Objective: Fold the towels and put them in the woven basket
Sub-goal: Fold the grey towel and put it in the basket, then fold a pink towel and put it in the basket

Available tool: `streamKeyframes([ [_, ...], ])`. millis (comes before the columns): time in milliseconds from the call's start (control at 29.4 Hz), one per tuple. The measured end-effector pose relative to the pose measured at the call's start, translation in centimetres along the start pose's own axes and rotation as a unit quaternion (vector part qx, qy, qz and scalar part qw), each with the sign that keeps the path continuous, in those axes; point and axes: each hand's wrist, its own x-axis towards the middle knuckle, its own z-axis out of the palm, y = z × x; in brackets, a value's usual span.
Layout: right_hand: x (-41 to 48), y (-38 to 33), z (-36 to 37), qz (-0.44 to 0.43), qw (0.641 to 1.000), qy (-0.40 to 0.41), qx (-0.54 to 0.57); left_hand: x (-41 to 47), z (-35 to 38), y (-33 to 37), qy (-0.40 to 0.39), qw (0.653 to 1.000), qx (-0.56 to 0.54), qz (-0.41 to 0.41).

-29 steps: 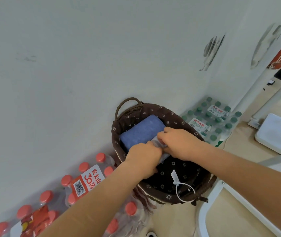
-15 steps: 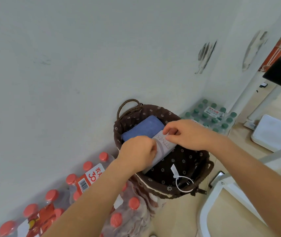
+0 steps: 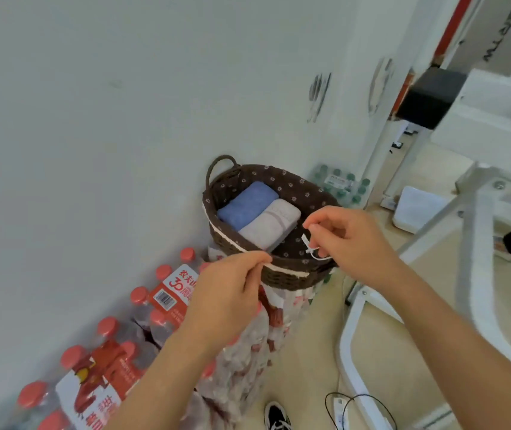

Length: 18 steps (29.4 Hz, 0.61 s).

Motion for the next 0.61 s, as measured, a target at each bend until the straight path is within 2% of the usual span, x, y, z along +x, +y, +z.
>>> streamKeyframes([
  [102, -6.0, 0.4, 1.9, 0.051, 0.997, 0.054, -0.012, -4.2, 0.4, -1.8, -0.053, 0.998, 0.014, 0.042],
  [204, -13.1, 1.9, 3.3, 0.112, 0.990, 0.047, -0.069, -8.2, 1.2, -2.0, -0.110, 0.992, -0.003, 0.067],
  [340, -21.9, 2.4, 2.3, 0.184, 0.973, 0.042, -0.135, -11.8, 2.8, 0.5, -0.147, 0.983, -0.056, 0.098],
  [510, -31.8, 1.3, -2.3, 0.251, 0.942, 0.173, -0.137, -13.7, 5.3, 7.1, -0.219, 0.956, -0.103, 0.169],
  [612, -39.1, 1.0, -5.5, 0.307, 0.906, 0.253, -0.146, -16.3, 7.0, 12.8, -0.274, 0.925, -0.134, 0.226],
])
